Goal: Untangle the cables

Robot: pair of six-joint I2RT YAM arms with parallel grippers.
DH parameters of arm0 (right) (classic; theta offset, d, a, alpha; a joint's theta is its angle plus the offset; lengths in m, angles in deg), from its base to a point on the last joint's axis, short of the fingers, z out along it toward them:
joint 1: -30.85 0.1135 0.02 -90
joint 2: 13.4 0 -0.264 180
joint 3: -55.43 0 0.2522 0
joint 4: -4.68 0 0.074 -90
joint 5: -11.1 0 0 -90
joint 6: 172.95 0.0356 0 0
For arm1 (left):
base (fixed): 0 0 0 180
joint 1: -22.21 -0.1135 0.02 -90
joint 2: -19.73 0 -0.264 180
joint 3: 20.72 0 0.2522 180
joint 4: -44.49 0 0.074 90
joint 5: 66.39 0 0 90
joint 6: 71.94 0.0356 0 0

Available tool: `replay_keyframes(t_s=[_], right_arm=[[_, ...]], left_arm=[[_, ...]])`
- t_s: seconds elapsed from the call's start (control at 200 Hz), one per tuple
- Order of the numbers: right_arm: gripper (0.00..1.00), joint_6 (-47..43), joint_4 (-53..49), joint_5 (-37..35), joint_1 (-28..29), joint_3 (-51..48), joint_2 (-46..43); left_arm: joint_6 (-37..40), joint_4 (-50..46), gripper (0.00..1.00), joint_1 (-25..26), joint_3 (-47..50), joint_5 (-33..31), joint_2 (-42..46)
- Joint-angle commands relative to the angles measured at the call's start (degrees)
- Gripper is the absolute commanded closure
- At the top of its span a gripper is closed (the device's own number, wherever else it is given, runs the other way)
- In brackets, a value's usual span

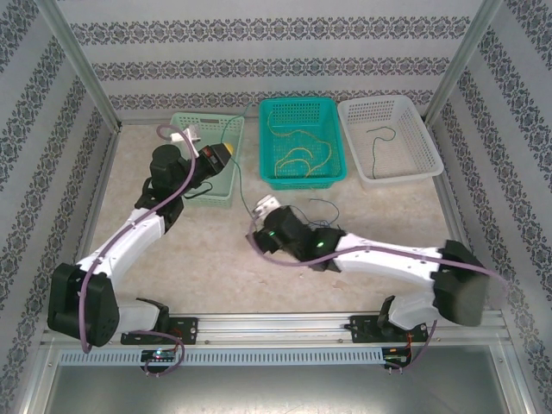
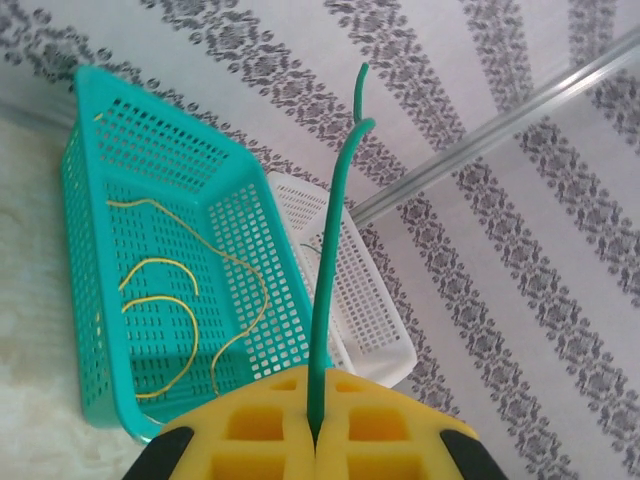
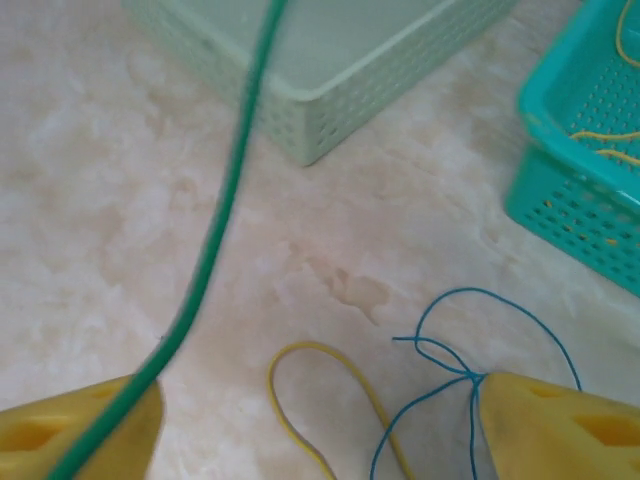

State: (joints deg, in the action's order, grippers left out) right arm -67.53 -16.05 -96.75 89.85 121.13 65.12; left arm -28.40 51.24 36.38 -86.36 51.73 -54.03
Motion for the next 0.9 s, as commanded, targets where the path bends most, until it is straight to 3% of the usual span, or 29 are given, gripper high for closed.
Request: replay_keyframes(t_s=[0.0,0.11,0.225,0.315,0.564,0.899], right_arm=[[0.14,12.8,5.8,15.0,-9.1,-2.0,-7.1],[0.17,22.2,5.7,23.3,-16.5,-0.7,-7.2],[0.18,28.9,9.7,29.1,-20.6,0.2,-6.7],[0.18,33.3,15.4,33.0,-23.4,-0.7,-7.3],[0.19,46.7,28.7,35.4,-26.0,-2.7,-5.1],[0.25,49.7,29.4,29.0,-25.2,1.5,-0.8]], left_arm=[[12.5,-8.2,0.96,1.0,-3.0,3.3,1.6],[19.5,-10.6,0.97,4.9,-2.7,4.8,1.7],[28.3,-16.7,0.98,9.7,-3.8,1.9,1.7],[30.7,-18.2,0.98,11.1,-3.6,0.2,2.0],[31.6,-16.2,0.98,13.4,-2.8,-1.8,2.5],[36.1,-19.5,0.98,18.3,-4.5,-4.1,0.6]])
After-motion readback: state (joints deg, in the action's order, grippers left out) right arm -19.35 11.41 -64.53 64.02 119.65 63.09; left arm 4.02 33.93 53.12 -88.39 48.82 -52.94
